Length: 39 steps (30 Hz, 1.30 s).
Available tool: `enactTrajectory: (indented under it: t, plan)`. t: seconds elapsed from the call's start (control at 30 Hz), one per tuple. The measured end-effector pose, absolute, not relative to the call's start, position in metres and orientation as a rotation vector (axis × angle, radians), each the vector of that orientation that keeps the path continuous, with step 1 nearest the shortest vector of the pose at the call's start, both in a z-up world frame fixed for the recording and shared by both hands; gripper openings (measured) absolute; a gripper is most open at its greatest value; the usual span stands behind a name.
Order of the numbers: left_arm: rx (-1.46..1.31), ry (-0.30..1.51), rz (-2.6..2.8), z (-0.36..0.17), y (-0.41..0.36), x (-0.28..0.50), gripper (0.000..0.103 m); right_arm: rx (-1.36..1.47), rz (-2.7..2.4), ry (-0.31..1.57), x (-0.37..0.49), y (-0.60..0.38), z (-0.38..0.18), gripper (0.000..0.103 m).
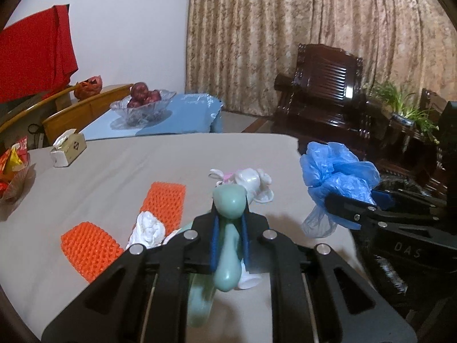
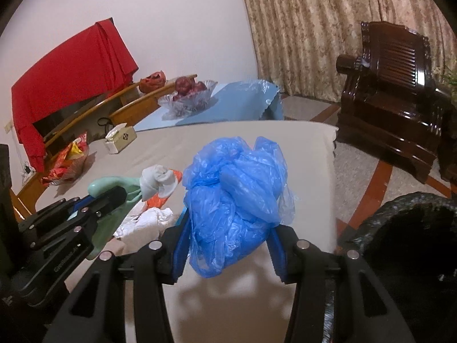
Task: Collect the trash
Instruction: 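Carry the blue bag and green glove over the bin and release both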
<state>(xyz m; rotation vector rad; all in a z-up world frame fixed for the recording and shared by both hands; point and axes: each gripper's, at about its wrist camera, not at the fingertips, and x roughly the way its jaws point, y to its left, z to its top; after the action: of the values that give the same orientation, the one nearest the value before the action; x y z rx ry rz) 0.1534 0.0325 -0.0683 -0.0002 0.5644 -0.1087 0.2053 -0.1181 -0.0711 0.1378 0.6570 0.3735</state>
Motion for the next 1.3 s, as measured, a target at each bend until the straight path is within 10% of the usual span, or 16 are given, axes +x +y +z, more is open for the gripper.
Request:
enactTrajectory:
  t: [1.3]
  plan:
    - [0.042,0.618,-0.598,-0.065,-0.195,0.145,0.019,0.178,-0.098,0.676,0.084,-0.329,-0.078,0.053]
